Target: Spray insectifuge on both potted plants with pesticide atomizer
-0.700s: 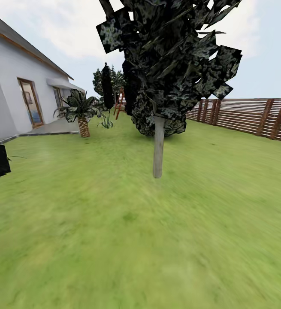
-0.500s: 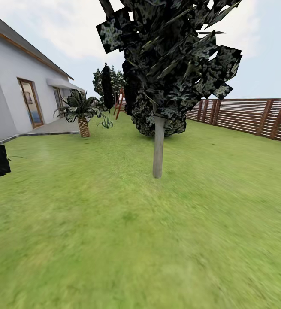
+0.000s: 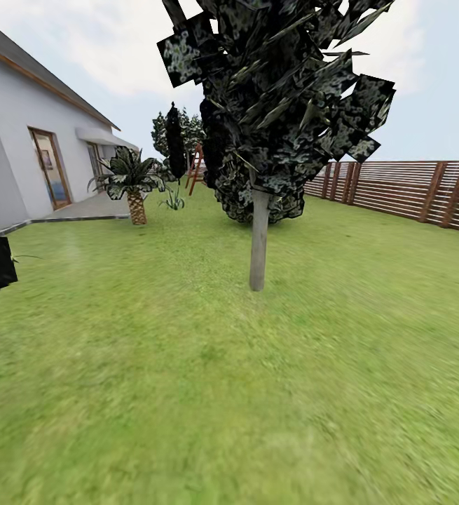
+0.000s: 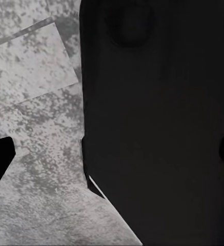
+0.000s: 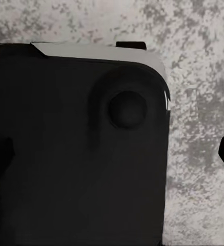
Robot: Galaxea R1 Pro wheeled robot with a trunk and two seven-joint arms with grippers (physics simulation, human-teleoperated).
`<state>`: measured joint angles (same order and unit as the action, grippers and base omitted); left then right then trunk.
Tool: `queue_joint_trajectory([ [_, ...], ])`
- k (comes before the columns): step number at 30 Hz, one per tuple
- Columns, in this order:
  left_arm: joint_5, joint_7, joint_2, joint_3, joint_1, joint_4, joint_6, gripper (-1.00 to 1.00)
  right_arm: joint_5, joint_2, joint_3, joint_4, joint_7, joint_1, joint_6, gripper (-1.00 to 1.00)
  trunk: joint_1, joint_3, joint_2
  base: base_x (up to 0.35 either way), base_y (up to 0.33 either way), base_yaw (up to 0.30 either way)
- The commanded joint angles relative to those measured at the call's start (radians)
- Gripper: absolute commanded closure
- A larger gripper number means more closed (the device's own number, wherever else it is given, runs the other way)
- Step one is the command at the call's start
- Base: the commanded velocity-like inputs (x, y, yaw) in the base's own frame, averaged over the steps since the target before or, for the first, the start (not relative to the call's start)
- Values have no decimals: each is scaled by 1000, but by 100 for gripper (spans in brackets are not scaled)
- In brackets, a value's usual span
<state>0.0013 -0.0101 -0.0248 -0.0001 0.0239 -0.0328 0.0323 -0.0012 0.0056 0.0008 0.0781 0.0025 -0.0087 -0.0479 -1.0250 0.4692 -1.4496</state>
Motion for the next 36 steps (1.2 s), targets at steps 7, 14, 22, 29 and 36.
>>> queue_joint_trajectory([
  [7, -5, -1, -20, -1, -6, -43, -34, -100, 0, -39, -2, 37, 1, -1, -43, -100, 0, 1, 0, 0, 0, 0],
  [14, -8, -1, -29, -2, -42, -83, -73, -100, -1, -70, -2, 77, 1, -2, -82, -100, 0, 1, 0, 0, 0, 0],
  [22, 0, -3, -23, -1, -197, -205, -190, -100, -2, -65, 0, 466, 3, -4, -352, -100, 0, 1, 0, 0, 0, 0],
  [29, 2, -4, -26, 2, -199, -188, -378, -100, -1, -63, 0, 454, 1, -4, -352, -100, 0, 5, 0, 0, 0, 84],
  [36, 61, -5, -32, 19, -197, -183, -447, -100, -2, -63, -4, 454, -42, -4, -353, -100, 0, 13, 0, -2, 0, 213],
])
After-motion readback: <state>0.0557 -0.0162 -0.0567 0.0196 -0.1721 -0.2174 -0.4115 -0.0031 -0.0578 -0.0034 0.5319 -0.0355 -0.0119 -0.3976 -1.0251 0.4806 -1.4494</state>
